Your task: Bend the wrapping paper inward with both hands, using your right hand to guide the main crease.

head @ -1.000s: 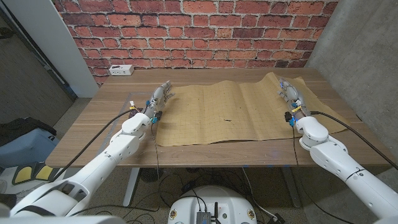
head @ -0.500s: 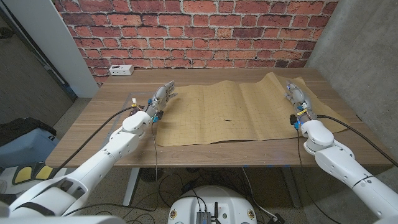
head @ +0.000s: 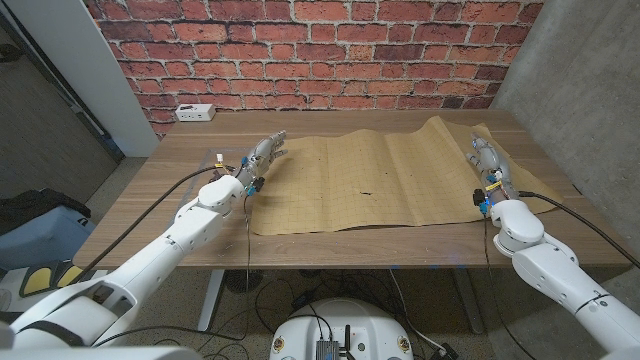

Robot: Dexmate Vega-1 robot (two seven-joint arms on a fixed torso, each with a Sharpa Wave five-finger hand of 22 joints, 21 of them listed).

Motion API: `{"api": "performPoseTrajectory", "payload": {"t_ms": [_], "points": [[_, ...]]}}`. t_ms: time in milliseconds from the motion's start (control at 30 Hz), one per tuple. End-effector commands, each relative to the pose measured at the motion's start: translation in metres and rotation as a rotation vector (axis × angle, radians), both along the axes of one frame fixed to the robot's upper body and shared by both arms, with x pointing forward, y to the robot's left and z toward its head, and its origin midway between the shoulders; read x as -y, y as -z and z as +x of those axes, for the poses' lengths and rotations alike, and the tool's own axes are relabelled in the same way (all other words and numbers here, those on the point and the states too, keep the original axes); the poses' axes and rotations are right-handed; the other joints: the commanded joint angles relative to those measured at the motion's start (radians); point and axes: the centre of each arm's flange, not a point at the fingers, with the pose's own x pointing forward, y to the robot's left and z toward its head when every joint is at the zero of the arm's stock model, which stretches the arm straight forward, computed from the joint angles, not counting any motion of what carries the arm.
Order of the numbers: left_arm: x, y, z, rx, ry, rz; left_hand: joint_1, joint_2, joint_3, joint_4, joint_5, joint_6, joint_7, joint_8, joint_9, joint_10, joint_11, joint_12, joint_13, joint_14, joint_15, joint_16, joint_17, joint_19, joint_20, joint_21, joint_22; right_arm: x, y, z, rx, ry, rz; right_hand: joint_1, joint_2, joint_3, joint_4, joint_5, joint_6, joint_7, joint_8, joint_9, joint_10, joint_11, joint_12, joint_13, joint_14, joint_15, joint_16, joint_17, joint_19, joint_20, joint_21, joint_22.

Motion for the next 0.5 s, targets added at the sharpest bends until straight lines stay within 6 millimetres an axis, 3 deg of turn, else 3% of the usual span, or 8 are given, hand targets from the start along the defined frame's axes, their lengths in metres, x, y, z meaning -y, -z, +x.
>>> {"api": "performPoseTrajectory", "payload": {"t_ms": [33,500], "points": [[0.002,0.001,0.002,-0.025,-0.036,0.115,0.013,0.007,0.005,-0.009,0.001,0.008,0.001,0.005,0.004,0.009,-0.001,0.004,0.001,0.006,0.000,-0.002,0.002,-0.005,0.000,-0.006,0.004,0.009,0.007,-0.015,-0.002,0.059,0.016,0.014,0.002,0.001,-0.006,0.005,0.012,0.013,0.004,0.001,0.011,0.004,0.003,0.006,0.010,0.001,0.003,0.001,0.010,-0.004,0.000,0.003],[0.004,-0.001,0.004,-0.022,-0.069,0.198,0.021,0.011,0.010,-0.015,-0.001,0.020,0.006,0.002,0.004,0.016,0.004,0.002,0.002,0.010,0.001,-0.004,0.003,-0.002,-0.001,-0.012,0.004,0.017,0.018,-0.032,-0.038,0.146,0.016,0.019,0.006,0.004,-0.009,0.006,0.017,0.007,0.003,0.002,0.015,0.004,0.002,0.006,0.011,-0.001,0.002,0.001,0.010,-0.006,-0.001,0.003]]}}
